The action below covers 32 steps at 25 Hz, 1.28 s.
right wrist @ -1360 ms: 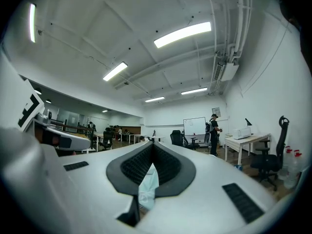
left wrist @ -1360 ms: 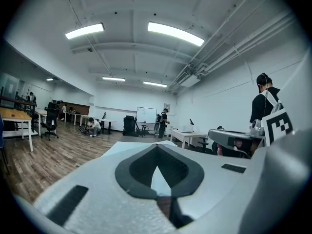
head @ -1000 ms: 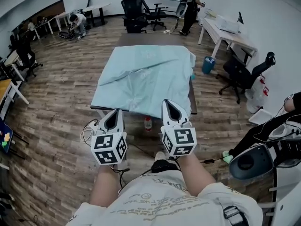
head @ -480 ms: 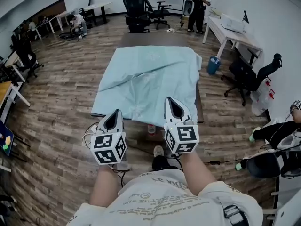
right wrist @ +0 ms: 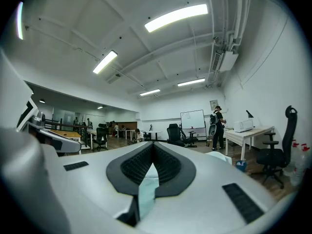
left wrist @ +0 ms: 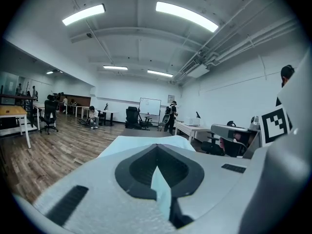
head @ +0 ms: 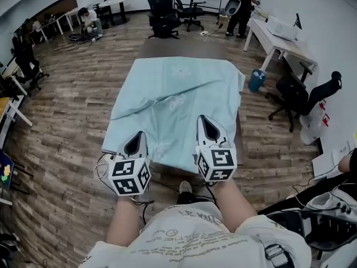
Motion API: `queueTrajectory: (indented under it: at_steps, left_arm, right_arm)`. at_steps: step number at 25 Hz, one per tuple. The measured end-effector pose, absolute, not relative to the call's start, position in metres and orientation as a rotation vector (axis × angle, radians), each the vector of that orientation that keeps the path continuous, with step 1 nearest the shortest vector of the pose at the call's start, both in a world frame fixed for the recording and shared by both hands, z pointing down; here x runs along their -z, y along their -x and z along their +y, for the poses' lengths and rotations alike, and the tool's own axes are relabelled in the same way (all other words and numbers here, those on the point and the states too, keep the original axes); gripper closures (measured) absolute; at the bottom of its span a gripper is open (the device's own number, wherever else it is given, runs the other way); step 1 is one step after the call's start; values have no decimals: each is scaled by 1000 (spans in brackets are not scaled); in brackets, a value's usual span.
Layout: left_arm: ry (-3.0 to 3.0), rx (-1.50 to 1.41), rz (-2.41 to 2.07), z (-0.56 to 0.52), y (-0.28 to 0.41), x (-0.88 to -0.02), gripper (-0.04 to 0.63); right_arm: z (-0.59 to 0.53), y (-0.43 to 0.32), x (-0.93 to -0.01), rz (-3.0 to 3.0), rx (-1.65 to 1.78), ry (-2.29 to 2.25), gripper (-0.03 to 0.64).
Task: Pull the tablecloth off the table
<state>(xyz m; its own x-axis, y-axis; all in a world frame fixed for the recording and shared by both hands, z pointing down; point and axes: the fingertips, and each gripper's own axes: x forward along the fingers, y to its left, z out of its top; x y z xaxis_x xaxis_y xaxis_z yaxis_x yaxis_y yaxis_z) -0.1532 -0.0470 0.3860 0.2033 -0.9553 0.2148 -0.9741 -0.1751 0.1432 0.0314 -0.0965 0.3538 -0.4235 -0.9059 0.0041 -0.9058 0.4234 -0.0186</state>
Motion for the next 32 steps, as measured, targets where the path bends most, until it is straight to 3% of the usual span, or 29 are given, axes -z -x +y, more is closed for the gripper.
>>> queueTrajectory:
  at_steps: [23, 32]
  left_arm:
    - [-2026, -228, -1881, -229, 140, -431, 583]
    - [-1903, -306, -1932, -249, 184, -467, 583]
  right_arm:
    - [-313, -61, -396, 2754, 156, 1675, 603]
    - [-351, -46, -430, 2814, 286, 1654, 603]
